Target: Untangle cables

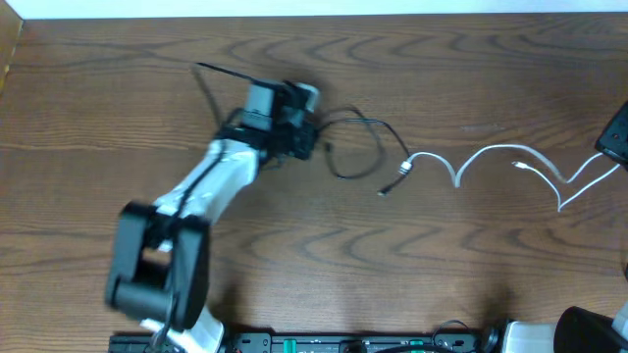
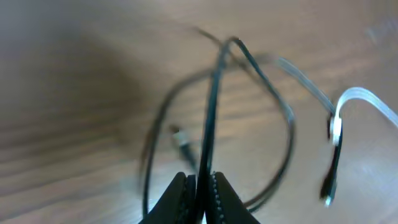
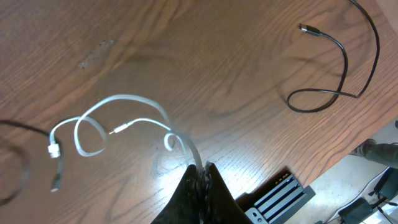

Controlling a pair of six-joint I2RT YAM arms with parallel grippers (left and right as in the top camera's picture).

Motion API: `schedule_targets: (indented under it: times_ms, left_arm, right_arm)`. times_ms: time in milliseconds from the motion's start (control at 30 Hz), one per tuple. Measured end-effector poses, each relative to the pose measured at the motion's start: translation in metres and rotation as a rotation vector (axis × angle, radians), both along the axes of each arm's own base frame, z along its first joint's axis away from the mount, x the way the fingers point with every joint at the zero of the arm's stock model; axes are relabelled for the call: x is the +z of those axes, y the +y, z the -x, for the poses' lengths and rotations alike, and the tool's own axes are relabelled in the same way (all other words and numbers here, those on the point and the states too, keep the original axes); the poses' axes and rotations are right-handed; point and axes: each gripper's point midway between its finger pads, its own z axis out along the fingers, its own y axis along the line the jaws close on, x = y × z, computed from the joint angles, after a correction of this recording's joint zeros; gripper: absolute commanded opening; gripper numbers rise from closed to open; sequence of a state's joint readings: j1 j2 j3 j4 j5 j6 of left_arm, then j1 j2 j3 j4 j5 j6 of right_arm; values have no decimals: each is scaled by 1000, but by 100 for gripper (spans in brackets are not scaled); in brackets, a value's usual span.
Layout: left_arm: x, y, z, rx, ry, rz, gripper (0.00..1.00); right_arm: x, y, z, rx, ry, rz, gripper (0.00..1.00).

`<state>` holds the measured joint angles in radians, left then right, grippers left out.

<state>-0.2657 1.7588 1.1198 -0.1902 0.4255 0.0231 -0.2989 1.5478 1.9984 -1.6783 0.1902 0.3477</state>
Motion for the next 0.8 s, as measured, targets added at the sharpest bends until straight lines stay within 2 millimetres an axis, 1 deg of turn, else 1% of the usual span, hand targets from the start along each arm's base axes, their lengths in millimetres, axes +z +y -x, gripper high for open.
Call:
schedule_targets:
  times_ms: [133, 200, 267, 400, 533, 633, 700, 800]
  left_arm:
    - [41, 35, -9, 97, -90, -22, 13]
    - [54, 46, -11, 132, -117, -23, 13]
    - [59, 54, -11, 165, -117, -16, 14]
    - [52, 64, -6, 209, -64, -23, 14]
    - [45, 66, 2, 221, -15, -29, 14]
    - [40, 67, 9, 225, 23, -36, 14]
    - [38, 68, 11, 226, 36, -38, 14]
    - [38, 67, 11, 224, 36, -36, 14]
  right_arm:
    - [0, 0, -1, 0, -2, 2, 1]
    - [0, -1, -1, -2, -1, 6, 1]
    - [1, -3, 0, -5, 2, 16, 1]
    - [2, -8, -1, -14, -2, 41, 1]
    - [12, -25, -11, -64, -54, 128, 1]
    - [16, -34, -9, -120, -64, 166, 1]
    - [15, -35, -8, -126, -64, 159, 1]
    - [11, -24, -10, -70, -56, 105, 1]
